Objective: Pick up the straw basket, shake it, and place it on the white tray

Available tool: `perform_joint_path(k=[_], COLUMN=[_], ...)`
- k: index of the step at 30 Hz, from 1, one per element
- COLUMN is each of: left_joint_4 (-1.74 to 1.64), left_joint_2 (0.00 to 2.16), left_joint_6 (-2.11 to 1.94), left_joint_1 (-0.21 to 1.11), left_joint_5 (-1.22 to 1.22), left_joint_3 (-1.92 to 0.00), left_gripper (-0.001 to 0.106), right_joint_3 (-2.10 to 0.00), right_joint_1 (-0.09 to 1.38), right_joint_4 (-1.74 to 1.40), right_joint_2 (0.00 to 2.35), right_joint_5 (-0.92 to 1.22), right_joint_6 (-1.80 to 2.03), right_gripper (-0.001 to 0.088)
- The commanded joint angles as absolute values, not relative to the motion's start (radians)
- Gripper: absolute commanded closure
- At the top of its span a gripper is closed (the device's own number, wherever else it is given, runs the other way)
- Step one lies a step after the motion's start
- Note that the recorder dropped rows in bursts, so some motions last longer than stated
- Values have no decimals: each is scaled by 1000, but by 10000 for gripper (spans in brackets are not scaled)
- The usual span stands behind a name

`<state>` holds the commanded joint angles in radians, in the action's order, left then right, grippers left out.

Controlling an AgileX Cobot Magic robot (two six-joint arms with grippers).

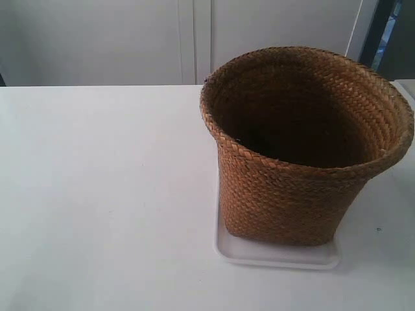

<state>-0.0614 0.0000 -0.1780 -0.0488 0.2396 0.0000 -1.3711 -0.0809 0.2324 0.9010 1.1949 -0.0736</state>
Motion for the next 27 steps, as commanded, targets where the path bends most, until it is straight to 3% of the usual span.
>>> perform_joint_path(k=[16,22,27], left_joint_4=[-61,-61,-61], left_joint_2=[0,0,0], left_joint_6=[-178,-178,-178], left_joint_1=[-49,-49,-49], left_joint_5=[237,237,237], left_joint_3=[0,0,0], left_gripper=[1046,1046,1046], right_joint_3=[-1371,-1371,-1371], right_joint_1=[-81,-81,-81], right_joint_4=[195,115,115], right_joint_2=[880,750,576], right_joint_5=[1189,1180,1026], right_joint_6=[-160,-160,-155], right_gripper=[864,864,864])
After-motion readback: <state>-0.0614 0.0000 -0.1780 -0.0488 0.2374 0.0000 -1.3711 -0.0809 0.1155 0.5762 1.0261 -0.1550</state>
